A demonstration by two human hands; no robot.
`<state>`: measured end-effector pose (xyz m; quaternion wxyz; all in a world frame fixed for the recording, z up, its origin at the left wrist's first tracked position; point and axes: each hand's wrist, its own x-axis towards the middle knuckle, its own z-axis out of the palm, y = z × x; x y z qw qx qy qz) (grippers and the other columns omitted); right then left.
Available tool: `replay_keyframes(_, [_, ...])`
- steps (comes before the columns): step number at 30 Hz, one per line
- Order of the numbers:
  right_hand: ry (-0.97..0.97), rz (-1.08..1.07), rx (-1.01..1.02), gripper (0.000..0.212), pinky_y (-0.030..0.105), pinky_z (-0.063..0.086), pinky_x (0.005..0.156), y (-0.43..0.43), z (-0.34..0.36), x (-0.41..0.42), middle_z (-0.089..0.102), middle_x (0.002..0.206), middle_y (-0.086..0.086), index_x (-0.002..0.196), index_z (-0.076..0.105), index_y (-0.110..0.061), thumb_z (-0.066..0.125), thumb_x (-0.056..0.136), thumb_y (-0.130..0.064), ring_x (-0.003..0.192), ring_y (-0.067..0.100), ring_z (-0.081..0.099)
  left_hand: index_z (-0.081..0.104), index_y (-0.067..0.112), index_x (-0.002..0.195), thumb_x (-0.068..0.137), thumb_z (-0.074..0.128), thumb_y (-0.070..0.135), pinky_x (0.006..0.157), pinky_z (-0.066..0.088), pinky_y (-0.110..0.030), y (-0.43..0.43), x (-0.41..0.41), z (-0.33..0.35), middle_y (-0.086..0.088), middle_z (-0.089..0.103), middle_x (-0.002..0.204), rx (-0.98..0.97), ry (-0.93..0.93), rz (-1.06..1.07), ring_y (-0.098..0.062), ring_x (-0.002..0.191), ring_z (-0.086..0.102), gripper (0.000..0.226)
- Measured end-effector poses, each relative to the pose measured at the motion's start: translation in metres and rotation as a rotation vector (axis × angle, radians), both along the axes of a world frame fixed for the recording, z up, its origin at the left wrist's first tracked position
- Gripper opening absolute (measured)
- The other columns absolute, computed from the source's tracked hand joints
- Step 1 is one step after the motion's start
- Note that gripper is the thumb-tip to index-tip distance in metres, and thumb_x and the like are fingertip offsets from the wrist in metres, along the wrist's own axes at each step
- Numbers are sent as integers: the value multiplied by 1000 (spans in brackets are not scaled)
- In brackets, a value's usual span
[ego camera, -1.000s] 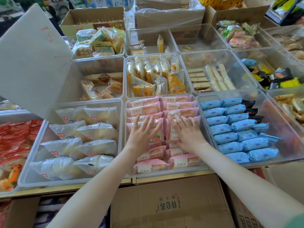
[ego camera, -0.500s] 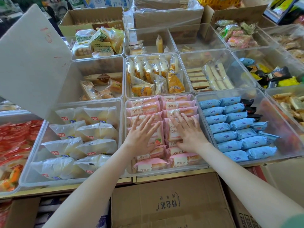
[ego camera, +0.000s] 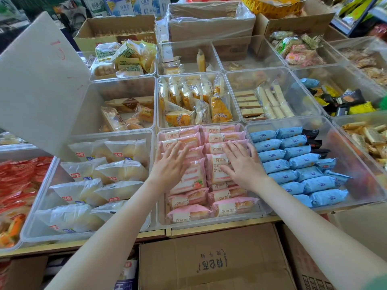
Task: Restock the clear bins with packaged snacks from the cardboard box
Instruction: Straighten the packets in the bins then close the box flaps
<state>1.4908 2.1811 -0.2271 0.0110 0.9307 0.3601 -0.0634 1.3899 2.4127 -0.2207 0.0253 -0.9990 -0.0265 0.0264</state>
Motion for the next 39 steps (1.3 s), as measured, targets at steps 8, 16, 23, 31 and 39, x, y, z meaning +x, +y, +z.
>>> replay_keyframes(8, [18,172,304,50,37,4,108,46,12,-12,44,145,-2,143,40,-20,43,95,-8,136,18,31,52,22,128,91,53,23,109,5,-42,33,6,22,-4,33,144,322,35,132,-21,130,31,37])
replay_keyframes(16, [176,115,57,36,52,3,115,95,25,11,50,134,1,133,49,-17,44,97,-18,137,23,19,44,16,137,92,49,42,102,3,-37,37,9,16,-1,40,139,199,62,186,-20,129,30,52])
replay_keyframes(23, [-71,180,185,29,41,5,105,92,28,12,59,114,-2,103,60,-14,47,84,5,126,22,34,70,20,104,67,73,30,86,20,-33,33,8,23,8,63,95,337,-129,227,-15,95,57,39])
replay_keyframes(31, [-166,125,215,45,37,12,100,88,17,1,54,122,2,124,50,-14,64,82,-10,117,23,43,72,19,85,44,91,29,82,26,-33,34,6,14,6,63,73,296,-74,283,-16,75,60,46])
replay_keyframes(39, [-76,149,119,35,46,7,110,61,-2,-15,22,133,0,117,53,-19,65,86,-29,126,21,10,65,12,109,98,37,34,94,26,-39,35,-15,18,-9,56,105,-23,-90,227,-27,104,45,38])
